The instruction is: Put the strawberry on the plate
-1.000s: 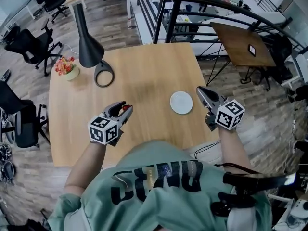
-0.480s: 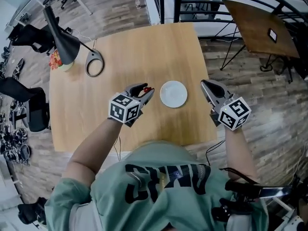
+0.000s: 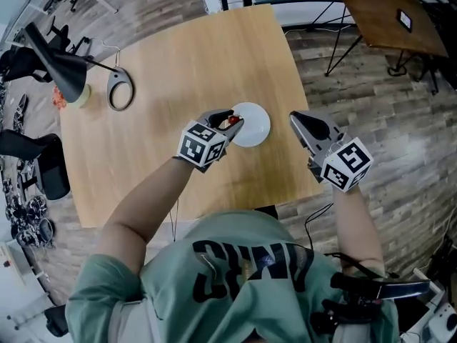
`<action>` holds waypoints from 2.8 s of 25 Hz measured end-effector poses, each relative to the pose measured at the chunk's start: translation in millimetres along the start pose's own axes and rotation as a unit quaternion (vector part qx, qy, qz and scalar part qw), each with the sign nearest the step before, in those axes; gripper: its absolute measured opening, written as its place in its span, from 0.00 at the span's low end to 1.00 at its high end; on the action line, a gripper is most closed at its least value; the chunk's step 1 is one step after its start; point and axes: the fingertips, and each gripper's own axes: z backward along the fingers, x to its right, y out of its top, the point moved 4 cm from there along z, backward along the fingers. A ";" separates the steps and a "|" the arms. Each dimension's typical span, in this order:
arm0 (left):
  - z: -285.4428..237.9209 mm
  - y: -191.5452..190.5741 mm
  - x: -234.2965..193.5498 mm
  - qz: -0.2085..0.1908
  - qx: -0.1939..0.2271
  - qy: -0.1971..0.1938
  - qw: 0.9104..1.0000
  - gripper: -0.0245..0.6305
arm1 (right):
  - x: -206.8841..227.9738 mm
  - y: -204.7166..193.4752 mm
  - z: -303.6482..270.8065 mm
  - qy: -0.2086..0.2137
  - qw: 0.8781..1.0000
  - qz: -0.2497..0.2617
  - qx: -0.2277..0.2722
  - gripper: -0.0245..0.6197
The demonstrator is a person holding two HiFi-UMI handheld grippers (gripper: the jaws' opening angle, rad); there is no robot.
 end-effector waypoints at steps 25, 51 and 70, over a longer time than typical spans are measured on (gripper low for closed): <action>-83.1 -50.3 2.4 -0.074 -0.099 0.000 0.992 0.27 | 17.5 -46.8 27.8 -0.018 0.999 -0.037 -0.014 0.05; 76.5 54.6 21.2 -0.001 0.106 0.015 0.994 0.33 | -22.7 2.5 40.5 -0.035 0.999 -0.011 0.017 0.05; 365.1 25.3 19.5 0.046 0.291 0.109 0.950 0.04 | -134.2 114.0 -5.9 0.015 0.998 0.042 0.051 0.05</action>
